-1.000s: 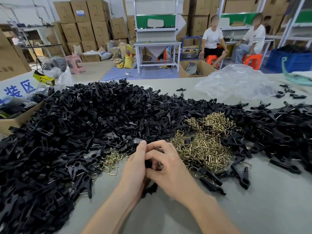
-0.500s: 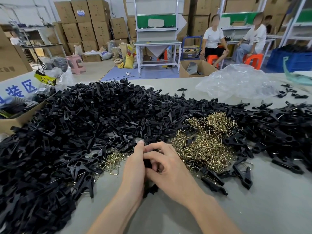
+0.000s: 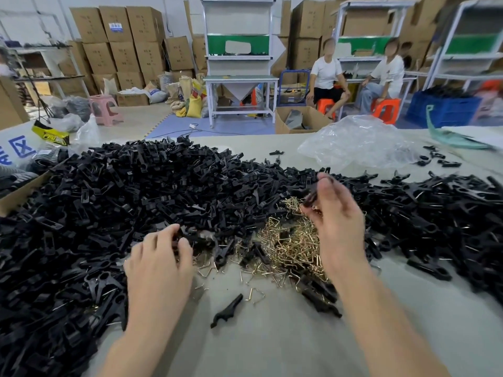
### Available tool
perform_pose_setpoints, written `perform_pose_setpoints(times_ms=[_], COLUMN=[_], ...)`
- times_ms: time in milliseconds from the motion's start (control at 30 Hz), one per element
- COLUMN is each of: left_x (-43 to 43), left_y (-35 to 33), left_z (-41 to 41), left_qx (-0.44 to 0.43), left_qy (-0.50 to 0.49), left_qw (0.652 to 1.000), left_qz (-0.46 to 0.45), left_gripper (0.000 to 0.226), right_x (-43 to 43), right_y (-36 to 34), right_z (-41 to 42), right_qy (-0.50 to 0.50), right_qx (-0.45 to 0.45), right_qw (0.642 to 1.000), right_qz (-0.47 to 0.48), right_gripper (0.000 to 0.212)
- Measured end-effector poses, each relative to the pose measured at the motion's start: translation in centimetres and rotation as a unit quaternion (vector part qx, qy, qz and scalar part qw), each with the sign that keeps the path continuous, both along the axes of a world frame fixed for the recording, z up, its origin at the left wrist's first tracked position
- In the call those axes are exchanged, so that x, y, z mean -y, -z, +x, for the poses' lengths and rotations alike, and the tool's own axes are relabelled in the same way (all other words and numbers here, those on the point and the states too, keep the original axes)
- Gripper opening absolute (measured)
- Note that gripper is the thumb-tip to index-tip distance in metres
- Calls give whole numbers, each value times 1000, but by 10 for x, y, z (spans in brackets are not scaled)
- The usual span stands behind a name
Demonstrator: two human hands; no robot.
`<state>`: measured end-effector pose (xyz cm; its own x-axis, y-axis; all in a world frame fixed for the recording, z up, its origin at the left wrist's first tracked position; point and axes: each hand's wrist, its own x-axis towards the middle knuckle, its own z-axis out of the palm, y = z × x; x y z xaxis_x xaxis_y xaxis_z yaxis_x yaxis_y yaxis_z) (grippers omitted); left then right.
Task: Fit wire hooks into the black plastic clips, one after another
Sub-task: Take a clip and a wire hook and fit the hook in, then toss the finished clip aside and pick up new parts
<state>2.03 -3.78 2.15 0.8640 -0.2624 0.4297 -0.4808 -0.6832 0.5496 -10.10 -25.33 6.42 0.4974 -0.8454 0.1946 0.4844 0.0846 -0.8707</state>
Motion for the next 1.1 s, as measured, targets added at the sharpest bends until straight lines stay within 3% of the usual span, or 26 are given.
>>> perform_pose_setpoints(times_ms=[67, 100, 167, 333, 500, 633, 833, 1100], left_x=[-5, -7, -11, -12, -15, -14, -11, -6], left_y=[0, 0, 2, 9, 10, 11, 13, 18], left_z=[7, 9, 14, 20, 27, 27, 26, 27], left_qx=[9, 4, -16, -28, -12, 4, 0, 23], left_qy=[-60, -74, -83, -70, -44, -27, 7, 22], left_qw=[997, 994, 989, 968, 976, 982, 984, 983], left_qz=[54, 78, 124, 241, 214, 188, 176, 182], left_gripper=[35, 37, 43, 50, 36, 25, 45, 32], right_x=[39, 54, 68, 23, -47, -61, -64, -61], right_y=[-27, -37, -45, -17, 29, 44, 49, 55], right_z=[-19, -28, -37, -13, 15, 23, 23, 25], right_qy=[10, 10, -11, -95, -184, -176, -175, -178], right_qx=[180, 237, 245, 120, -21, -117, -166, -159], right_qw=[963, 937, 927, 964, 979, 976, 963, 963], right_qz=[201, 257, 283, 215, 82, -50, -122, -126], right_gripper=[64, 72, 82, 50, 26, 23, 22, 23])
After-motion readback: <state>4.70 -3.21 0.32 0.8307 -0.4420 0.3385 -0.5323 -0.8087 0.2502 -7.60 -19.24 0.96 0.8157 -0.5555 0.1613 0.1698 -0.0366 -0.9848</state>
